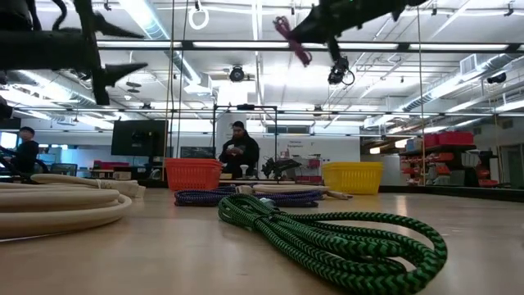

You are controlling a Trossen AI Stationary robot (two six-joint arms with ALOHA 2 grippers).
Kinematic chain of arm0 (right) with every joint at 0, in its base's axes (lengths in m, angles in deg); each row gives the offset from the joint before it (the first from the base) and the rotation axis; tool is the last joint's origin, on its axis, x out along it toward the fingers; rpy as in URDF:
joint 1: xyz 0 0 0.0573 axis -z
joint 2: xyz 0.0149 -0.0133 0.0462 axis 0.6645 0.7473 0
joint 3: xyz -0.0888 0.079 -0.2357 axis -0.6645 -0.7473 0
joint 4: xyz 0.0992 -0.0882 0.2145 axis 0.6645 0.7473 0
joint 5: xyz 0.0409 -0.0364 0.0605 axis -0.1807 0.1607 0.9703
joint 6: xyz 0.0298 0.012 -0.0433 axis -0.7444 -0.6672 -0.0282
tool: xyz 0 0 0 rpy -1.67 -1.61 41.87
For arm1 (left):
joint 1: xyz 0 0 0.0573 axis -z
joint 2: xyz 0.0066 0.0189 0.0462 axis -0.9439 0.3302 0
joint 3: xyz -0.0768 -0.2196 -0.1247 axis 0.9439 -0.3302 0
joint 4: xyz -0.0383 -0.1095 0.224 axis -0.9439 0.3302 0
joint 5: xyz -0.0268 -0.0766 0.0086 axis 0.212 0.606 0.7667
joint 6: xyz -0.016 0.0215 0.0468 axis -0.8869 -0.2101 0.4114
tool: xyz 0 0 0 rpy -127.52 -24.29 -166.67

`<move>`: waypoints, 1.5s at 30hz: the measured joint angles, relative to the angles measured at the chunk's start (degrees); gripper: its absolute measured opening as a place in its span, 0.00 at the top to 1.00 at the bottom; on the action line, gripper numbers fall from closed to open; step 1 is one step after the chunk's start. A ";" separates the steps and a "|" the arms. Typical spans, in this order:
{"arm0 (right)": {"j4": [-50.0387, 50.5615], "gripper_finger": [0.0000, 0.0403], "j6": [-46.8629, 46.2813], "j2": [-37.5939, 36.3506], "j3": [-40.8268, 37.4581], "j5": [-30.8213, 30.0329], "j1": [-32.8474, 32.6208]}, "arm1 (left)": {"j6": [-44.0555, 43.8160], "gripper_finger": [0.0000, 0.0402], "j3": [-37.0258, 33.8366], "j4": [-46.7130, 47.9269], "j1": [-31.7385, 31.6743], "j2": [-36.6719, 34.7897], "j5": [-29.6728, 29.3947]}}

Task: Pick & Place USB Port
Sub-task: Put the pink patterned charger cable into the orange bin

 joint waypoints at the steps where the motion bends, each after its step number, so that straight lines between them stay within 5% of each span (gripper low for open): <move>1: -1.28 0.99 -0.44 1.09 0.02 1.76 -0.01 | 0.56 0.42 0.45 0.18 0.01 -0.01 1.30; 7: -2.21 0.99 -0.85 7.23 6.13 7.44 -1.79 | 2.85 0.42 6.29 0.98 0.00 5.69 4.73; 16: -1.06 0.99 0.96 12.76 14.64 9.44 -6.24 | 13.05 0.42 21.58 0.62 -0.86 30.40 6.87; 23: -0.86 0.99 0.95 13.47 14.91 10.37 -8.20 | 20.35 0.42 35.52 0.09 -5.76 44.36 19.67; 34: 2.21 0.99 2.45 13.41 14.93 8.93 -9.90 | 20.53 0.42 47.62 -0.01 -10.54 58.95 34.02; 37: 2.08 0.99 2.45 13.17 14.93 8.86 -9.90 | 20.08 0.52 48.96 1.25 -10.69 61.41 34.09; 41: 2.68 0.99 2.46 13.18 14.93 8.52 -9.82 | 20.66 0.90 49.89 1.76 -10.84 62.35 34.83; 45: 2.62 0.99 2.81 13.22 14.93 8.12 -9.63 | 20.97 0.96 49.89 2.38 -11.93 61.55 35.15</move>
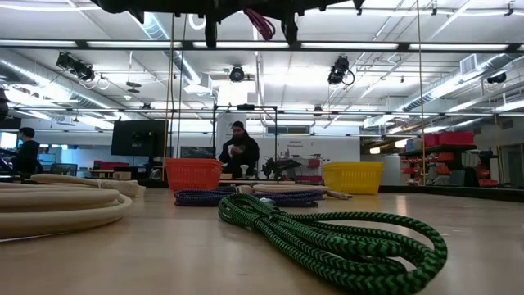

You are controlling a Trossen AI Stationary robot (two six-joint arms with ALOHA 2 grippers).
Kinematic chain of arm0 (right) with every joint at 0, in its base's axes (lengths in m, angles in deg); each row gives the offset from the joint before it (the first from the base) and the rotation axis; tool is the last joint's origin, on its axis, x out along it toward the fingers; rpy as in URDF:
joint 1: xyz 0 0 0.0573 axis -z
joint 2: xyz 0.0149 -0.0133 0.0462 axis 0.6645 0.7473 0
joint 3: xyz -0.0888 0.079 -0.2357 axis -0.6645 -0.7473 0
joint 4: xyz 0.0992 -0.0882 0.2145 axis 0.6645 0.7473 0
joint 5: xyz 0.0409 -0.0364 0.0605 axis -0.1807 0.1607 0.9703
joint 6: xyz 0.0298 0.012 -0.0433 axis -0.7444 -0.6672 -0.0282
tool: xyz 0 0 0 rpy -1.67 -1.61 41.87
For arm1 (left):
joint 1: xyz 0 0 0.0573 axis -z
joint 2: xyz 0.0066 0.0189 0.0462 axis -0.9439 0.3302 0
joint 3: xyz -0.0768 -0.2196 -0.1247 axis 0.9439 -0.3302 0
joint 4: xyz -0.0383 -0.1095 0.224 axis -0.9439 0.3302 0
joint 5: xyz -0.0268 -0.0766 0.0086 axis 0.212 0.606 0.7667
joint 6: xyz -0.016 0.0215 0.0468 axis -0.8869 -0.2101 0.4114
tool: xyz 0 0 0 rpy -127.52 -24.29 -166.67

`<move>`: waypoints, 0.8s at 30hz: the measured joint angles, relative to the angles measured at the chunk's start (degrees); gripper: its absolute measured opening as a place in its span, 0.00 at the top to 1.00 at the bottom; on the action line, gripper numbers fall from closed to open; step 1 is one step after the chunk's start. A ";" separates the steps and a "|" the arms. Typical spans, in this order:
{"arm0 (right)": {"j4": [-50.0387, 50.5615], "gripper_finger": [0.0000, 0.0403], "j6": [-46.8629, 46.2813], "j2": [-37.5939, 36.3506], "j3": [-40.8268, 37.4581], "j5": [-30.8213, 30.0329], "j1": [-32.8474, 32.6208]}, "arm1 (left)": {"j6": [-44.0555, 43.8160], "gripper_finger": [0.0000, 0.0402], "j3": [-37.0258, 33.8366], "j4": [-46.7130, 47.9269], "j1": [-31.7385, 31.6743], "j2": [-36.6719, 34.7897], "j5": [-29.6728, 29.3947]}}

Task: Pick & Place USB Port
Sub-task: Put the pink patterned charger cable into the orange bin

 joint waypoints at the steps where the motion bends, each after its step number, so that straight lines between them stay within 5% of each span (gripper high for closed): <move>1: -0.34 0.99 0.10 0.04 0.04 0.03 0.20 | 0.26 0.96 0.00 0.02 -0.29 -0.26 0.01; 5: -1.02 0.95 0.23 0.13 0.13 1.21 0.98 | 0.88 0.96 0.00 1.26 -1.45 -1.24 0.05; 17: 3.17 0.51 0.59 -0.07 0.00 2.08 4.61 | 3.40 0.96 0.00 13.16 -10.03 -1.84 0.34; 24: 6.63 0.43 -0.18 -0.07 0.00 1.83 5.42 | 8.51 0.96 -0.02 27.68 -19.12 -1.82 -1.79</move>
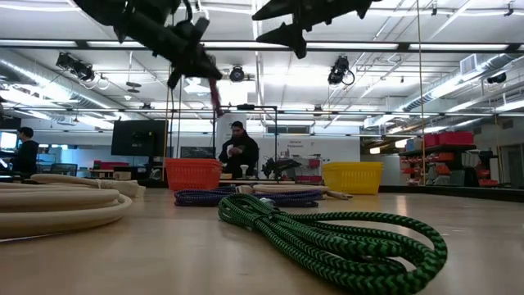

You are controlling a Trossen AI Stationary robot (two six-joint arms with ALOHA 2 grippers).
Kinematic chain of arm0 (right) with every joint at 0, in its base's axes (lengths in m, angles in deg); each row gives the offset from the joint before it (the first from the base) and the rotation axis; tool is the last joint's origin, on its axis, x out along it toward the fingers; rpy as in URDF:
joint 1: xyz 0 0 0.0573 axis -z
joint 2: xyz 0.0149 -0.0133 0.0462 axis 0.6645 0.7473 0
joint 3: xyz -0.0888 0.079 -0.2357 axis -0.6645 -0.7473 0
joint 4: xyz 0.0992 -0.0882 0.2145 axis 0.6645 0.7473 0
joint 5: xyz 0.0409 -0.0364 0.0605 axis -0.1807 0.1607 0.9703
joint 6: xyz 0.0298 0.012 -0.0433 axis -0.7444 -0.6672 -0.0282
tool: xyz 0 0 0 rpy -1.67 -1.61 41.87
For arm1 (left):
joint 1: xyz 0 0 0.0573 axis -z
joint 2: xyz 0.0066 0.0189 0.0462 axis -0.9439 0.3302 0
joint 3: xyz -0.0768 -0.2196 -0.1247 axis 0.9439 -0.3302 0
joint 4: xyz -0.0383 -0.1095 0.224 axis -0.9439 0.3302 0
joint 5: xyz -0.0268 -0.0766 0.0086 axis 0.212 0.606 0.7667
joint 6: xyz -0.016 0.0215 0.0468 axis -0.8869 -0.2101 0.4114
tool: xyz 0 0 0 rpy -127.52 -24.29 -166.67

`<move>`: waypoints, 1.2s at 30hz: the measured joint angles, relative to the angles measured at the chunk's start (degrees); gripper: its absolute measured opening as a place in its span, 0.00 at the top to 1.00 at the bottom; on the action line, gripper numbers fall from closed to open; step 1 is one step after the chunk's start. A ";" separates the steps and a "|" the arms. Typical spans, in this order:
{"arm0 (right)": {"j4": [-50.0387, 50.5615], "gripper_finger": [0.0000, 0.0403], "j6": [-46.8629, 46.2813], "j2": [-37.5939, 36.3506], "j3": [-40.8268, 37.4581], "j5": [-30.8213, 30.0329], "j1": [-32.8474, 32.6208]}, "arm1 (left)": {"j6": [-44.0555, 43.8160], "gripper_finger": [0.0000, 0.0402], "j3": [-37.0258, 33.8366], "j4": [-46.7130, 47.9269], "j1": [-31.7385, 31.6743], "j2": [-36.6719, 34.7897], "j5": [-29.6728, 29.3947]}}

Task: Pick & Place USB Port
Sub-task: Put the pink patterned charger cable into the orange bin

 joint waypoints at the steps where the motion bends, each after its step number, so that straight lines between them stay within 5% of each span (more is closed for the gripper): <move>1: 0.04 0.43 0.00 0.00 0.00 -0.02 -0.32 | 0.88 0.96 0.00 0.84 -1.35 0.00 0.05; 10: -0.05 0.47 -0.13 0.22 0.00 -1.61 -5.99 | 4.34 0.96 0.00 1.56 -8.88 1.06 -2.37; 36: 2.90 0.48 -1.68 0.24 0.00 -9.17 -12.07 | 5.83 0.95 0.00 0.99 -16.06 22.56 0.66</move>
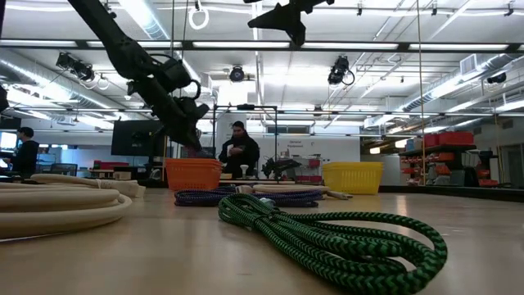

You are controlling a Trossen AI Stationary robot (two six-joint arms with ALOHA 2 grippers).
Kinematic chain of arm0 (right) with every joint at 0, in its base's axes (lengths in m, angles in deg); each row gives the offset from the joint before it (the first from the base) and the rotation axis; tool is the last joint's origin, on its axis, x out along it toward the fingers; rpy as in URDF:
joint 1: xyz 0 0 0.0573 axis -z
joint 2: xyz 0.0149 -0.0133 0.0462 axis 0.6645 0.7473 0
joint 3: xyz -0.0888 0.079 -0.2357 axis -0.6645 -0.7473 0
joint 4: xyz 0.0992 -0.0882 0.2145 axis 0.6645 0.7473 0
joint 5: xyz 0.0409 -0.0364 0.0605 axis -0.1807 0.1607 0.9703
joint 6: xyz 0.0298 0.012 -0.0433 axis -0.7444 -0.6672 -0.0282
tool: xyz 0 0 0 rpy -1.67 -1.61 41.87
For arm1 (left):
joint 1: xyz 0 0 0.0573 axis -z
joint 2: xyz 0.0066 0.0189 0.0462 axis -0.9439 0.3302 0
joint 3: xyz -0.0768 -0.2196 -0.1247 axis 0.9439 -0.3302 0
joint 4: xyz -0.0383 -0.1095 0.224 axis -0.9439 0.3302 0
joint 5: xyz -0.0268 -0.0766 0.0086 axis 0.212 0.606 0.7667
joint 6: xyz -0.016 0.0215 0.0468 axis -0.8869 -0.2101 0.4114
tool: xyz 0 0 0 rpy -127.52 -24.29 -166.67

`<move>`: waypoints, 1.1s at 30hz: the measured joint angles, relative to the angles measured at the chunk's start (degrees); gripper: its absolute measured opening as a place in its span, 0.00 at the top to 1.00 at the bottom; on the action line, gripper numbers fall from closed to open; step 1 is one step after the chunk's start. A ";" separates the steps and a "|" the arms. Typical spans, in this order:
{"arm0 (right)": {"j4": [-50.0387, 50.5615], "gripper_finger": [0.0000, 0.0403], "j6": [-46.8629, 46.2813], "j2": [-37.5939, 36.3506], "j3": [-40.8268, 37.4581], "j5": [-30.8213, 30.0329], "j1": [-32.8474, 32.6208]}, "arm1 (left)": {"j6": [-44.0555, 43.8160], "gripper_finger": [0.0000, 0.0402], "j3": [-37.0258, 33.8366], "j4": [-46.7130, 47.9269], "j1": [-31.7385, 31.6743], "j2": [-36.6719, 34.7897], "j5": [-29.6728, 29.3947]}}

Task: Pick & Place USB Port
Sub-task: Put the pink patterned charger cable into the orange bin, then put the blue patterned charger cable into the orange bin

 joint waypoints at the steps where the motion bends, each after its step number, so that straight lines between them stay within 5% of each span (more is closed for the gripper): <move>1: 0.00 0.48 0.00 0.00 0.00 0.00 -0.02 | -0.30 0.92 0.00 0.18 -0.24 0.34 -0.07; 15: 0.00 0.48 0.66 0.02 0.00 -1.96 0.13 | -4.71 0.51 -0.02 0.42 -3.04 0.50 0.64; 23: 3.37 0.48 2.66 0.02 0.00 -5.97 1.60 | -10.69 0.48 -0.02 -0.34 -2.02 -2.36 19.24; 33: 4.24 0.48 5.02 0.02 0.00 -5.73 4.44 | -12.60 0.51 -0.02 10.70 12.38 -13.53 9.39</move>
